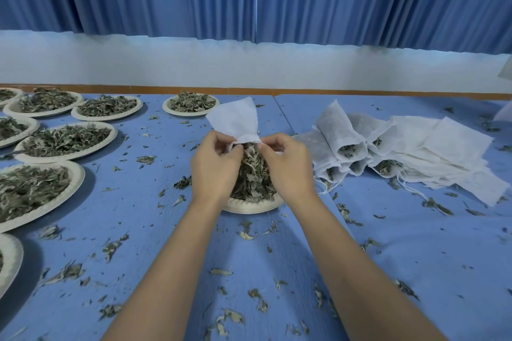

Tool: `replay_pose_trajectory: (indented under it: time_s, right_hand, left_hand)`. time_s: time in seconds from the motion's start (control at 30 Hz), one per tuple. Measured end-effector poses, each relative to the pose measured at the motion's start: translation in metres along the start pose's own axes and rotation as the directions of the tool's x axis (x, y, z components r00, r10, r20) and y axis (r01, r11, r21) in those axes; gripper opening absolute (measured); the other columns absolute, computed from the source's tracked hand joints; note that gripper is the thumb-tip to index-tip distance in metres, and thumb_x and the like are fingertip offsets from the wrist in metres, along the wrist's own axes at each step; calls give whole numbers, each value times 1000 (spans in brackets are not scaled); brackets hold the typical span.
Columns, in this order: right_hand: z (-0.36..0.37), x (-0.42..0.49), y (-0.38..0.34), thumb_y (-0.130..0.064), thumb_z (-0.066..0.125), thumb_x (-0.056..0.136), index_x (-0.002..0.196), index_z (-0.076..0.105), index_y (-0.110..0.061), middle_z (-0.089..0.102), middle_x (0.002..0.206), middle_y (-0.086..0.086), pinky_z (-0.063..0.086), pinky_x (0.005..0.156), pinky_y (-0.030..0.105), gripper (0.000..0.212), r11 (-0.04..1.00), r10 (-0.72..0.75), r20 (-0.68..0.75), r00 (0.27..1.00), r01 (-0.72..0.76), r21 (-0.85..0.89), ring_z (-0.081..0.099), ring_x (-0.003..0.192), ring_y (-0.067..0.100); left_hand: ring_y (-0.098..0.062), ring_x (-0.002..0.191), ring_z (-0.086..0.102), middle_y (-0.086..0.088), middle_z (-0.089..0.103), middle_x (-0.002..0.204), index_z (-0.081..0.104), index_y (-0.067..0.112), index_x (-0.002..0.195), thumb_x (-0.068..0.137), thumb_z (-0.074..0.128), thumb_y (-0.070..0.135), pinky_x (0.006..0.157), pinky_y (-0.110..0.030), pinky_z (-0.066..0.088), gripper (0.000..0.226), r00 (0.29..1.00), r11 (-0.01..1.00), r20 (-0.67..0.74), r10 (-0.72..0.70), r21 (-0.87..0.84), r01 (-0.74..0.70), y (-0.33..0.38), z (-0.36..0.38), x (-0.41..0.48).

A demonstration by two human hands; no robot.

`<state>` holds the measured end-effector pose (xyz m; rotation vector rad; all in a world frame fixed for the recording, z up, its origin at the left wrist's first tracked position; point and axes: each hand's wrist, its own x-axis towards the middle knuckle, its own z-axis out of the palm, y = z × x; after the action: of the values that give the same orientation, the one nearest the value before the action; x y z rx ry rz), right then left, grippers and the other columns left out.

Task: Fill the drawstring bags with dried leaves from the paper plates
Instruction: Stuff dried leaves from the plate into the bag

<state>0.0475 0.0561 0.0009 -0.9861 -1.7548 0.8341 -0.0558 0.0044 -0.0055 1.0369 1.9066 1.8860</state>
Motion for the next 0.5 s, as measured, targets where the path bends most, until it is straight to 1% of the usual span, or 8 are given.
replay_pose_trajectory:
  time_s: [0.07, 0.13, 0.17, 0.27, 0.33, 0.4, 0.47, 0.5]
  right_hand:
    - [-1, 2, 1, -19, 64, 89, 82, 66, -20, 61, 72, -15, 40, 61, 11, 8, 997, 59, -10, 998, -58, 57, 56, 66, -3]
    - [-2, 3, 1, -19, 64, 89, 83, 67, -19, 62, 72, -9, 40, 63, 20, 7, 987, 110, -9, 994, -108, 119, 53, 64, 4]
    - [-3, 4, 1, -18, 64, 89, 81, 66, -20, 62, 71, -8, 39, 63, 21, 9, 982, 124, -9, 992, -121, 143, 52, 63, 5]
    - [-4, 3, 0, -17, 65, 88, 73, 62, -27, 62, 68, -9, 39, 62, 19, 19, 978, 130, -3, 992, -127, 162, 52, 60, 3]
    - [-4, 1, 0, -18, 65, 88, 72, 62, -28, 65, 69, -7, 43, 63, 20, 20, 975, 139, 23, 990, -141, 174, 57, 63, 4]
    - [-4, 1, 0, -18, 65, 88, 74, 63, -26, 67, 72, -4, 50, 69, 25, 17, 968, 150, 58, 987, -158, 195, 62, 69, 9]
    - [-6, 2, 0, -16, 64, 89, 76, 64, -24, 66, 72, -3, 50, 77, 34, 15, 958, 158, 95, 983, -176, 227, 61, 69, 11]
    - [-7, 2, 0, -15, 63, 89, 75, 64, -22, 65, 69, -4, 49, 78, 36, 15, 953, 161, 111, 981, -183, 242, 59, 66, 9]
  left_hand:
    - [-8, 86, 63, 8, 66, 89, 56, 28, 83, 83, 65, 13, 71, -25, 48, 17, 988, 998, 144, -47, -38, 53, 2, -5, 2]
    - [-3, 97, 60, 11, 63, 98, 55, 31, 88, 81, 68, 10, 73, -21, 47, 25, 968, 999, 247, -31, -25, 38, 2, -9, 4]
    - [0, 99, 58, 14, 61, 100, 54, 32, 88, 80, 71, 9, 72, -19, 46, 30, 963, 1000, 268, -6, -9, 9, 1, -11, 3]
    - [9, 94, 53, 20, 57, 97, 53, 33, 85, 76, 77, 10, 64, -6, 43, 34, 974, 996, 216, 66, 42, -77, 0, -11, 0]
    - [8, 89, 55, 18, 59, 93, 53, 32, 82, 74, 78, 10, 61, -6, 42, 34, 983, 994, 161, 93, 40, -100, 0, -9, -2]
    - [6, 85, 56, 17, 61, 88, 53, 33, 79, 73, 79, 10, 62, -3, 41, 36, 984, 990, 125, 128, 41, -134, 0, -9, -2]
    - [6, 82, 57, 18, 61, 83, 52, 33, 77, 73, 80, 12, 64, -3, 41, 36, 983, 986, 105, 154, 54, -160, 0, -8, -2]
    - [8, 80, 57, 19, 61, 81, 52, 34, 75, 73, 80, 14, 64, -4, 42, 35, 982, 984, 96, 164, 58, -170, 0, -8, -3]
